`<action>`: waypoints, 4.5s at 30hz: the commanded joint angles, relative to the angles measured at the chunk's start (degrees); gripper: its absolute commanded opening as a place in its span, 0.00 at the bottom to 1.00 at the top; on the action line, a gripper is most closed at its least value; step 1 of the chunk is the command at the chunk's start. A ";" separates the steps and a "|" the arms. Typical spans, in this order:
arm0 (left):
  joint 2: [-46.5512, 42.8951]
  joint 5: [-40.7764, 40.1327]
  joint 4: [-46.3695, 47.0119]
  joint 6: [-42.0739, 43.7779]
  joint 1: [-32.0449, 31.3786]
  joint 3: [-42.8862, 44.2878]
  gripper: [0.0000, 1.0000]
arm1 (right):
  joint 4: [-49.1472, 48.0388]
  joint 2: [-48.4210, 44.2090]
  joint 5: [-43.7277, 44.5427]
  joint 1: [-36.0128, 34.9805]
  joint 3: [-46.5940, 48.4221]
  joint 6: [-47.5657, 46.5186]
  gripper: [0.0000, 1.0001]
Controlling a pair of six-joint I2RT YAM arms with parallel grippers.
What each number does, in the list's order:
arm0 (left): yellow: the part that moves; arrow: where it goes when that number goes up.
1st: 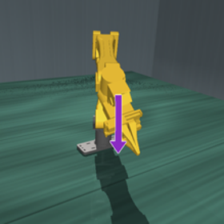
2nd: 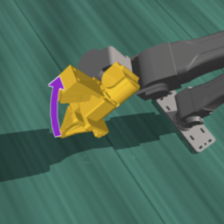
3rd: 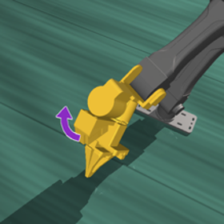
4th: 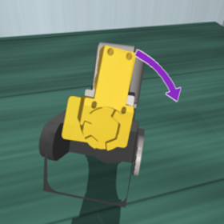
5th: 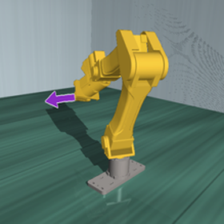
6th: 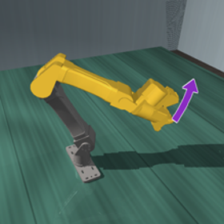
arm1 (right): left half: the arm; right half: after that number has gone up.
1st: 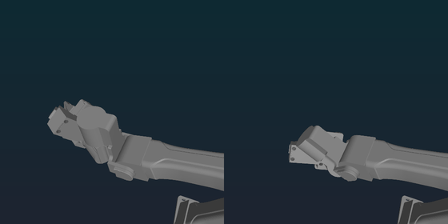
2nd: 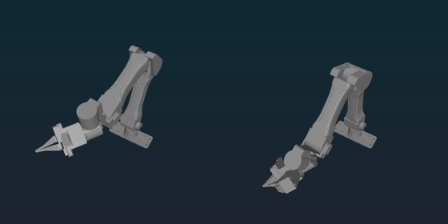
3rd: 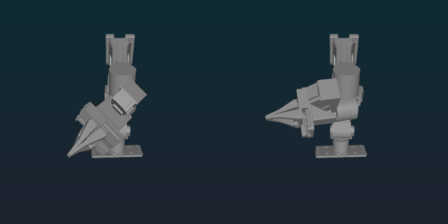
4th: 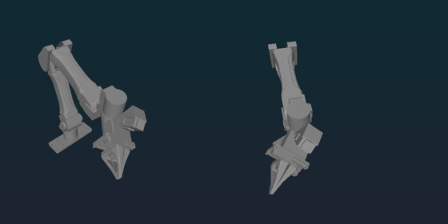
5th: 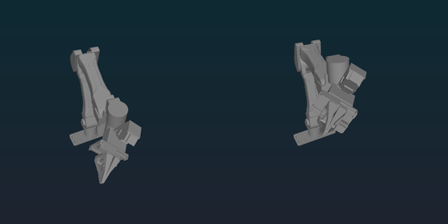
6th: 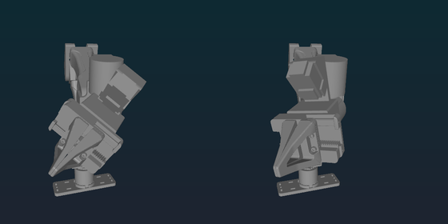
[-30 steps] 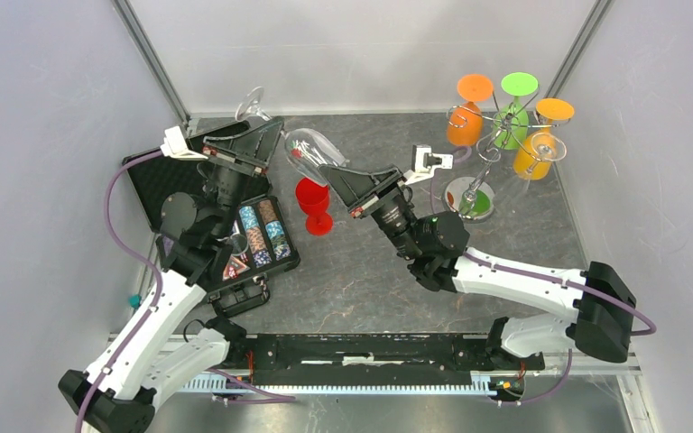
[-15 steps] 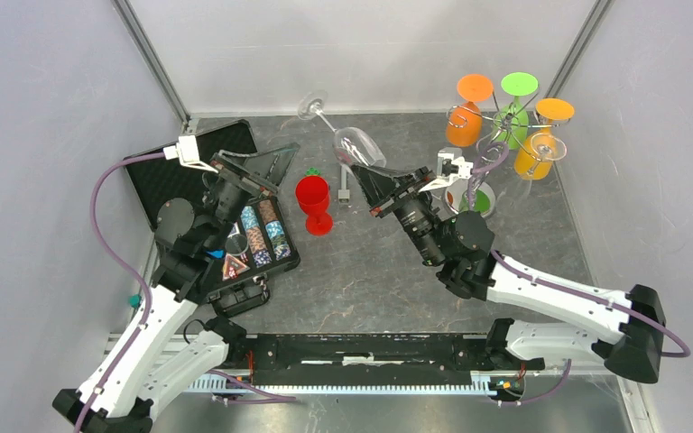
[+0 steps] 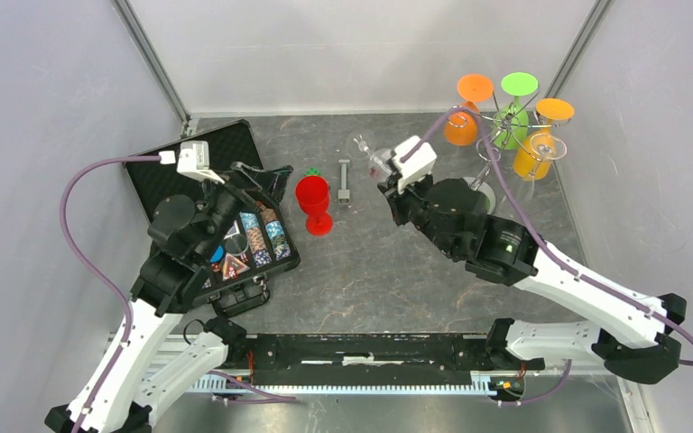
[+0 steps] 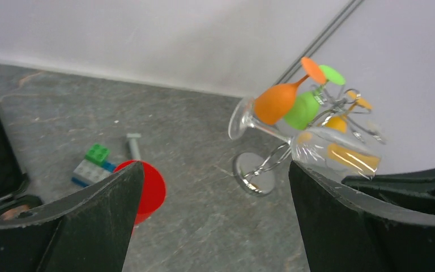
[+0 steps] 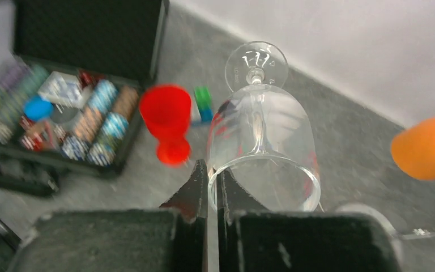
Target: Take the wine glass off the wine glass rack
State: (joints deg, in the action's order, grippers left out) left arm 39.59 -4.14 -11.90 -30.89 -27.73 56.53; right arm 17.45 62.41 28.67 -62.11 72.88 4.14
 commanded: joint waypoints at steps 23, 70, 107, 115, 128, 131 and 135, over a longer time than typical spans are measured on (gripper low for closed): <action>3.12 -2.05 -15.67 10.82 -0.05 4.64 1.00 | 32.03 31.46 -32.66 14.23 17.92 -16.80 0.00; 2.04 3.88 -17.28 11.61 -0.05 6.05 1.00 | 30.43 25.60 -7.50 18.86 46.14 -13.76 0.70; 4.06 9.95 -14.73 8.61 -0.05 1.83 1.00 | 4.07 -7.10 -44.24 85.48 -2.98 28.38 0.81; 2.46 7.08 -13.41 8.22 -0.05 0.47 1.00 | -5.51 -12.43 -45.06 86.72 -14.27 38.35 0.74; 1.98 5.62 -13.37 8.77 -0.06 -0.22 1.00 | -10.87 -15.25 -40.03 87.15 -18.91 39.73 0.39; 1.72 5.22 -13.50 8.79 -0.05 -0.20 1.00 | -13.97 -16.16 -38.68 87.23 -20.31 41.08 0.36; 1.77 5.07 -13.46 8.67 -0.05 -0.20 1.00 | -16.72 -16.45 -38.76 87.24 -21.04 44.72 0.31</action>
State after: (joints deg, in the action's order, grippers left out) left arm 41.95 1.91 -27.70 -21.19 -27.73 56.27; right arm 7.11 46.83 -11.38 24.88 52.45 45.08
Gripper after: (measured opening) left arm 0.994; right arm 0.332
